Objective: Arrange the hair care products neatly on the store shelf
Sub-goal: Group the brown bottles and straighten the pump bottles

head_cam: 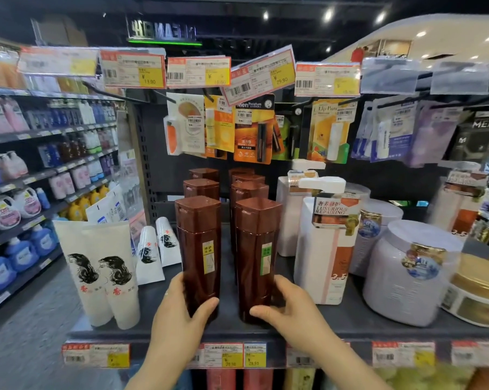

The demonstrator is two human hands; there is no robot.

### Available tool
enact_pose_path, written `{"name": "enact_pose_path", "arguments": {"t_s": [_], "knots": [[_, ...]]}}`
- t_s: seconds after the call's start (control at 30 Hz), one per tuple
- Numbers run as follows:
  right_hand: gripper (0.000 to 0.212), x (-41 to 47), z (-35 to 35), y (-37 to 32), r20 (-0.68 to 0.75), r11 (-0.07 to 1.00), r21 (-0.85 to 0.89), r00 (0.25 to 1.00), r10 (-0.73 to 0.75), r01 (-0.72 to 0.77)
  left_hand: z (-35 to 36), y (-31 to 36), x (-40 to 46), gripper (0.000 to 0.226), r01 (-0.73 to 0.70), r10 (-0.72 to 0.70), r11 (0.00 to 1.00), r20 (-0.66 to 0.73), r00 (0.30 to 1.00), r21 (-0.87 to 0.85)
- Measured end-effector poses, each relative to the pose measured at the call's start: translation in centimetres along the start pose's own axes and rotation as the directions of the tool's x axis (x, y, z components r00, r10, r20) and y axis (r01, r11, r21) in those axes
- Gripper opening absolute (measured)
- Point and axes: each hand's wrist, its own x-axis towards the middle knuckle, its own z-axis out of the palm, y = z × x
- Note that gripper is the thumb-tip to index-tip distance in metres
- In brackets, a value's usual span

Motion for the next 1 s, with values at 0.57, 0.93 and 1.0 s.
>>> {"name": "enact_pose_path", "arguments": {"t_s": [0.57,0.93,1.0], "knots": [[0.045,-0.8,-0.6,-0.5,-0.064,0.999,0.002,0.997,-0.037,0.037,0.5,1.6,-1.0,0.096,-0.048,-0.01,0.967,-0.227,0.974,-0.25],[0.059,-2.6,-4.7,-0.1,-0.67,0.968,-0.149,0.699,-0.25,0.203,6.8,7.7,-7.3,0.047,-0.699,0.68,0.715,-0.209,0.703,-0.022],[0.094,-2.2,-5.7,0.5,-0.546,0.999,-0.038,0.838,0.006,-0.032,12.5,2.0,-4.1,0.061,-0.462,0.466,0.877,-0.007,0.885,-0.132]]}}
